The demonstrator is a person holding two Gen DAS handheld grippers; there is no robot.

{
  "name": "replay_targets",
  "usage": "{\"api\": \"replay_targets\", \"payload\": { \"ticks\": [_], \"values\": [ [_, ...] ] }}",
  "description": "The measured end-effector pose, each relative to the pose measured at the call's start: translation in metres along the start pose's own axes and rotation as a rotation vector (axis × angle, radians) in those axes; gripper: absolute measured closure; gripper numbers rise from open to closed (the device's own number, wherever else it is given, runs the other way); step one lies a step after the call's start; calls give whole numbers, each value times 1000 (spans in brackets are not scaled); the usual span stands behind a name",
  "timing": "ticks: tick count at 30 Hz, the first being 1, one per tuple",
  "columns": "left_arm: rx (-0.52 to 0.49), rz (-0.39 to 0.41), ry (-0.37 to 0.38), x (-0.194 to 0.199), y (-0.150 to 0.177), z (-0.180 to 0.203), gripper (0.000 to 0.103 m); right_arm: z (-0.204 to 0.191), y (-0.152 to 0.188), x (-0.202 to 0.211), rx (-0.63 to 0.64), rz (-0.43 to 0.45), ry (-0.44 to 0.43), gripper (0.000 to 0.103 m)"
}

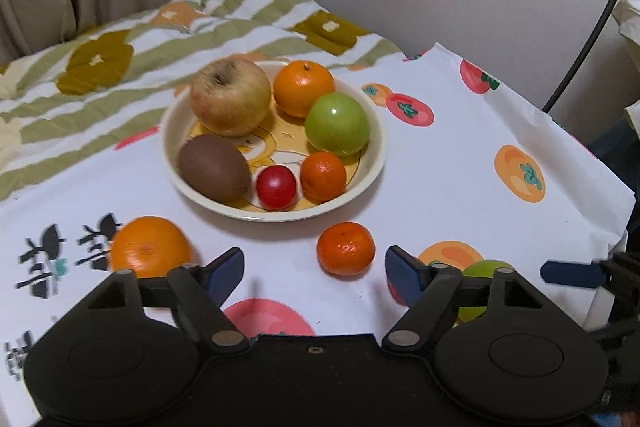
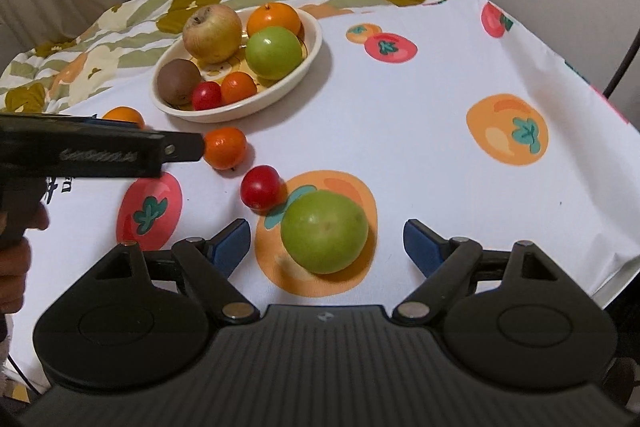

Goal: Organize fruits
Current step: 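Grasp a small mandarin with the left gripper while the right gripper grasps a green apple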

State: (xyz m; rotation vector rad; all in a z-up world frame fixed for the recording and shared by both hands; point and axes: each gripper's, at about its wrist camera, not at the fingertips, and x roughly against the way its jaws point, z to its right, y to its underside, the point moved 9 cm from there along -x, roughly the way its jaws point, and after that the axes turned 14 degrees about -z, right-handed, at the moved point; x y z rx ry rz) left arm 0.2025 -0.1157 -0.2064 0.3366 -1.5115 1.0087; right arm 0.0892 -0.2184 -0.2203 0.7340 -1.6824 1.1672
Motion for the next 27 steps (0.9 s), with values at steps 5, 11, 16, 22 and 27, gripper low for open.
{"api": "replay_targets", "payload": {
  "ticks": [5,11,16,22,27],
  "values": [
    [12,-43,43,-21,-6,4,37,2,0,-9,-20,-22,9,11],
    [8,-72,64,-34,-7,7,44,0,-2,-17,-18,-41,3,19],
    [-3,-82,70,-41,-8,11,52,1,-1,-21,-24,-55,-2,23],
    [-20,-75,74,-42,-9,14,59,3,-1,-22,-17,-62,-7,28],
    [-27,-65,38,-38,-8,12,60,3,-2,-23,-5,-62,-18,29]
  ]
}}
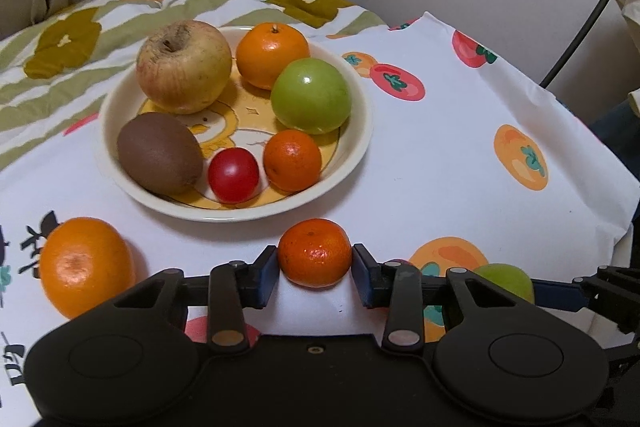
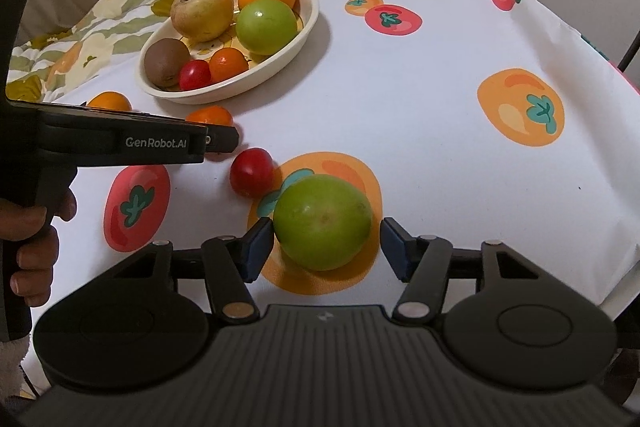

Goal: Organize fruits
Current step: 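Grasp a small mandarin with the left gripper while the right gripper grasps a green apple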

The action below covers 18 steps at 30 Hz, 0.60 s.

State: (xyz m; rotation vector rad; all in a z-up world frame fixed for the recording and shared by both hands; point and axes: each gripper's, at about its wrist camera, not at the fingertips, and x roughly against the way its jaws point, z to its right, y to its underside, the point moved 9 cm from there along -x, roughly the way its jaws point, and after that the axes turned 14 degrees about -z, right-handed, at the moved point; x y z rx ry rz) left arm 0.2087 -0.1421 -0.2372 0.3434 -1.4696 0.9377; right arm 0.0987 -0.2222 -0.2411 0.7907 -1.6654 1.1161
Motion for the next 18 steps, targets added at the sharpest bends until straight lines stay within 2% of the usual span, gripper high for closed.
{"api": "replay_targets", "payload": {
  "ticks": [11,13,18],
  "values": [
    [46,35,-66,20,7,-9,60,-1,-4,1,52,3,-26,29],
    [62,44,-77,25,8,-10,60,-1,-5,1,67,3,-37,33],
    [105,67,-102,37,11,-11,60,-3,-5,3,123,-7,-41,34]
  ]
}}
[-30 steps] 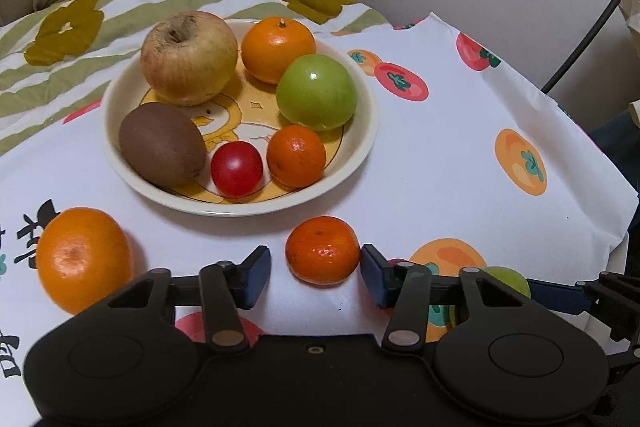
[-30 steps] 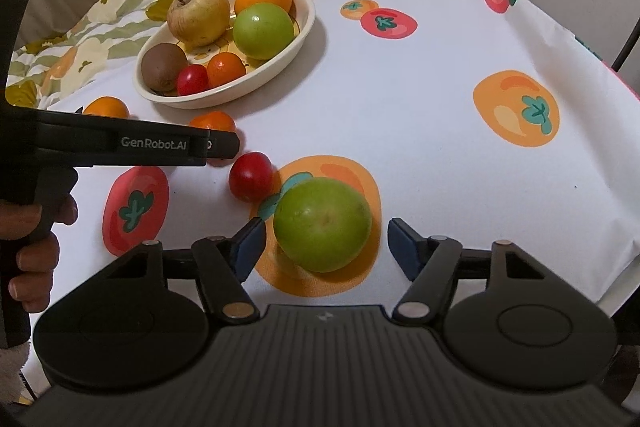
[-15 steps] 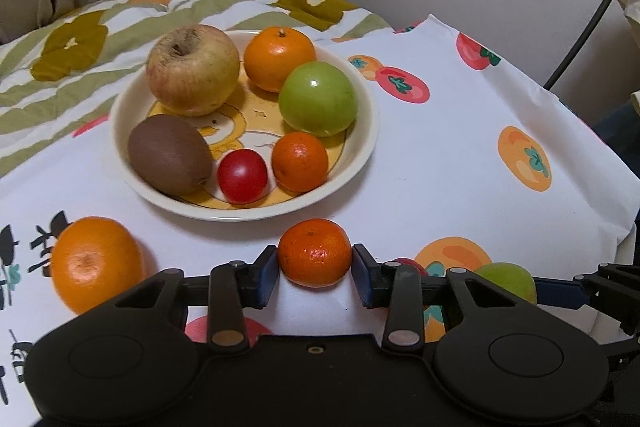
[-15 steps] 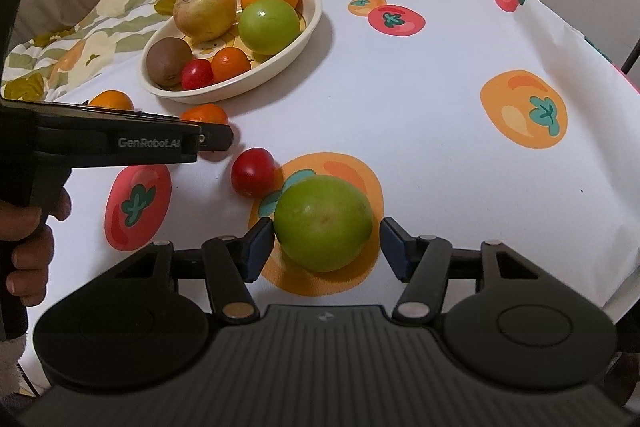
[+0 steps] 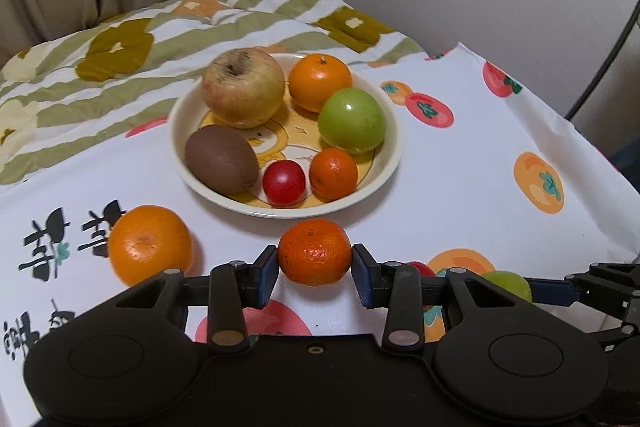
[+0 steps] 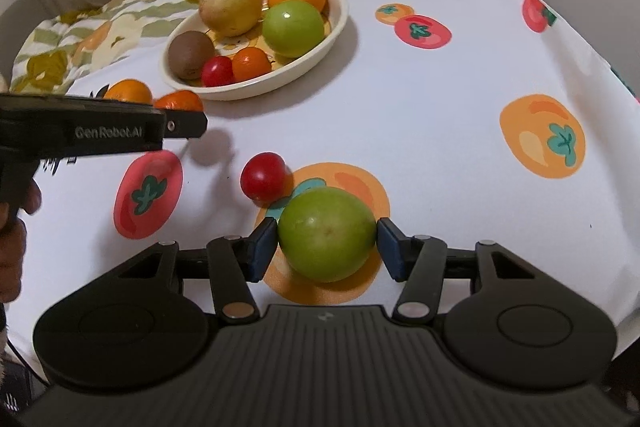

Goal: Organize fruits
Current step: 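Grasp a small mandarin with the left gripper while the right gripper grasps a green apple, then carry the mandarin and green apple into the duck bowl and open both grippers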

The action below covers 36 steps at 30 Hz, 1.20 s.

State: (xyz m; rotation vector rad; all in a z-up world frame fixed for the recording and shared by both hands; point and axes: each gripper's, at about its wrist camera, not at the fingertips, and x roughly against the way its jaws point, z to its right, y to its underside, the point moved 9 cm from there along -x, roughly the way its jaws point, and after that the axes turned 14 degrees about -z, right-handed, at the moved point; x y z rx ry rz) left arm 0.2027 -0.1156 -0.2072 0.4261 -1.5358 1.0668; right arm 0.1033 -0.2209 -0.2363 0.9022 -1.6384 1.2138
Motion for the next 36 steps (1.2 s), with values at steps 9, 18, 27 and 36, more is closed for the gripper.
{"api": "replay_targets", "payload": {
  "ticks": [9,18,27,36],
  "values": [
    [87,52,-40,27,-7,-4,60,2,-22,22,88,31,-27,34],
    [156,101,-100,41,-28,-12,60,8,-70,38,180,85,-61,34],
    [219,123,-150,27,-61,-17,60,17,-125,40,276,123,-92,34],
    [233,93,-195,-3,-84,-17,60,16,-167,23,364,132,-130,34]
  ]
}}
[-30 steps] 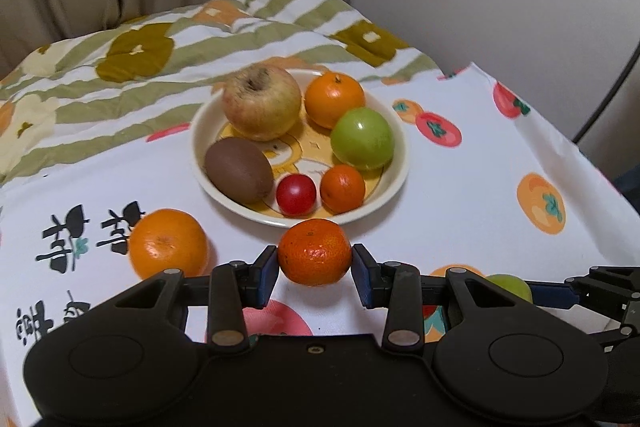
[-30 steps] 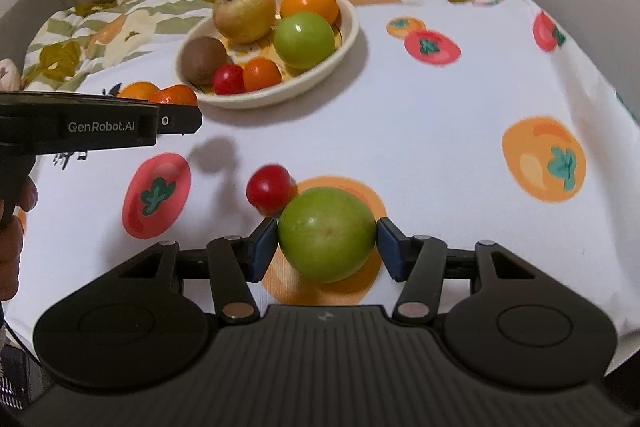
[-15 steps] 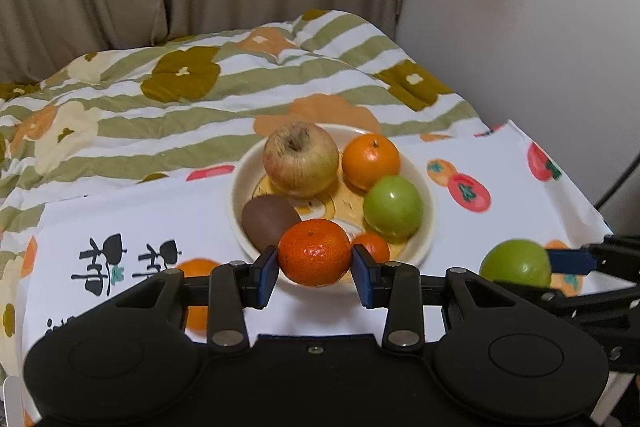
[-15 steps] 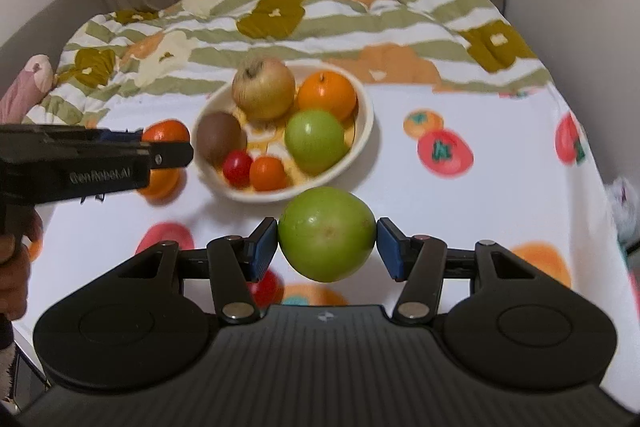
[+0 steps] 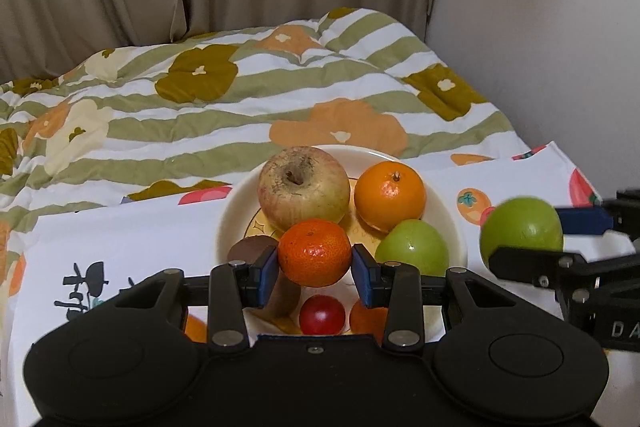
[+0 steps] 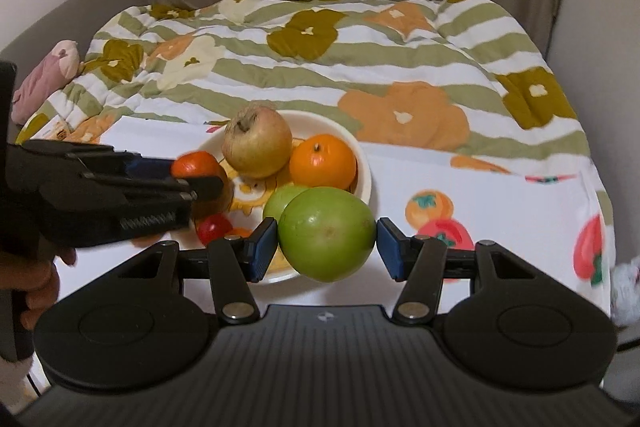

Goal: Organize fruits
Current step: 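Carry the mandarin and green apple into the duck bowl and open both grippers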

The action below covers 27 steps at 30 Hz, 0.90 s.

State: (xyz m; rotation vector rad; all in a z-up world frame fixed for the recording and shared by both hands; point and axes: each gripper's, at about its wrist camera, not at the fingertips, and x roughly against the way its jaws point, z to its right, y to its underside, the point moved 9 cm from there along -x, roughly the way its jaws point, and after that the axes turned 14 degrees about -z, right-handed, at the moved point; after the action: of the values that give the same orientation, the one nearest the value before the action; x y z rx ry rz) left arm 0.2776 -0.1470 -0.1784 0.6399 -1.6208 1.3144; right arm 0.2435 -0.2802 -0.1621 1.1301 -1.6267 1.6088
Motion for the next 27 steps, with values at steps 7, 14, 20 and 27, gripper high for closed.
{"api": "replay_targets", "payload": {
  "ticks": [7,14,20,27],
  "values": [
    [-47,-49,-52,-21,6,11,60,4,-19,-14,45,2,-30,34],
    [-80,-51,-88,-24,11,14,31,0,-31,-26,69,-7,-63,34],
    [-38,-2,-97,-8,9,4,14,-7,-40,-32,94,-12,-83,34],
    [28,0,-122,9,24,-16,12,-26,-49,-39,142,-21,-110,34]
  ]
}}
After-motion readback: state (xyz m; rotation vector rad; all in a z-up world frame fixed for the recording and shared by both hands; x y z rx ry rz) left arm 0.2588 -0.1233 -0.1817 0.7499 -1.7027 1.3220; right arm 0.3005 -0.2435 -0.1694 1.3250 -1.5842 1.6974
